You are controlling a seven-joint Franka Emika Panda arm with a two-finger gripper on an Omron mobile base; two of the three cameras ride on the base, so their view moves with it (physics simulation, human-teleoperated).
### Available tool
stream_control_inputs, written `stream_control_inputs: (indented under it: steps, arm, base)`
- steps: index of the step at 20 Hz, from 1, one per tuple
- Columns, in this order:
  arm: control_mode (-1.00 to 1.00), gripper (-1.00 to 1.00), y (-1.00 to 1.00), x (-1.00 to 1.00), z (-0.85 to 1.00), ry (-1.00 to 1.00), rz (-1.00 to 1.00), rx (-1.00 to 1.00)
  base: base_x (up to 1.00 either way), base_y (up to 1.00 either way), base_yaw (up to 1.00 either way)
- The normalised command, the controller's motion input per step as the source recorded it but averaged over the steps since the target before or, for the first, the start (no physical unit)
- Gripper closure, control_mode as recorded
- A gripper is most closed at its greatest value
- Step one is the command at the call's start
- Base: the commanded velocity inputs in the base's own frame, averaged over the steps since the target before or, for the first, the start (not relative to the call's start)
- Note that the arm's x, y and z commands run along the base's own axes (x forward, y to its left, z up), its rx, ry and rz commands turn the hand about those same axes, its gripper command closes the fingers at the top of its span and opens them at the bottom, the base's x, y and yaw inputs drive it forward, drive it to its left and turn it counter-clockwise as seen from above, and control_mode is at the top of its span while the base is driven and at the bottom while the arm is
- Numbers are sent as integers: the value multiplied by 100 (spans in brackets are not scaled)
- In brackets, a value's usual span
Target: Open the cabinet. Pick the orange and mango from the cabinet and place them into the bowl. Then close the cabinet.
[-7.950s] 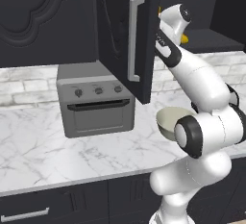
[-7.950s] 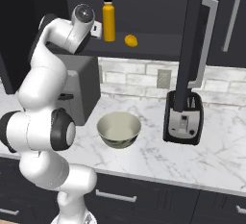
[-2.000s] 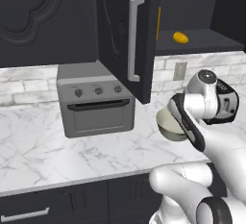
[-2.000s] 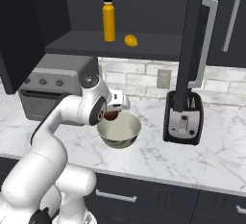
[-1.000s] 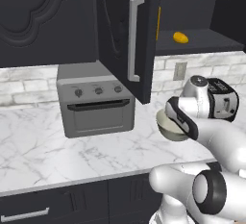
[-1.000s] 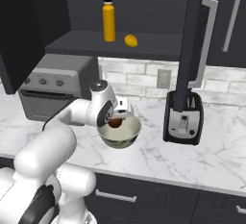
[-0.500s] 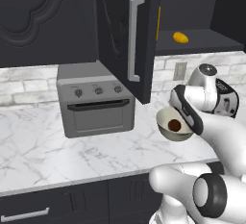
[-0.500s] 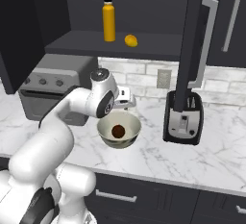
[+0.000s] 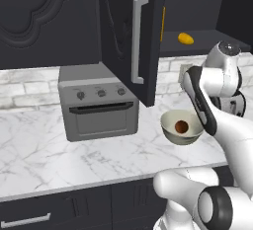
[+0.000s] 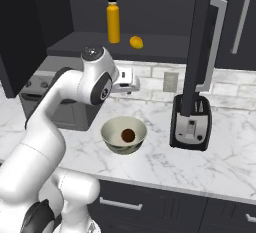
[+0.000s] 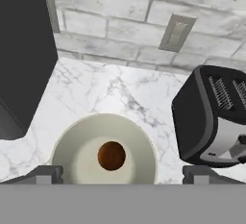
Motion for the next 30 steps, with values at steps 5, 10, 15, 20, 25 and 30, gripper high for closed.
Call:
stream_control_inputs:
  steps: [5,10,15,20,25,30]
  arm:
    - [-100,-100,-1,-21,88,-14,-9,0]
    - [-100,-100,-5,-13,86,-15,-9,0]
    - [-100,-100,-10,-5,64,-20,-6,0]
    - [-100,-100,-10,0,33,-21,0,0]
    - [-100,-100,-12,22,5,-11,0,2]
    - [-100,-100,-2,56,0,0,0,1]
  base:
    - [0,0,0]
    - [0,0,0]
    - [0,0,0]
    - [0,0,0]
    - [0,0,0]
    - [0,0,0]
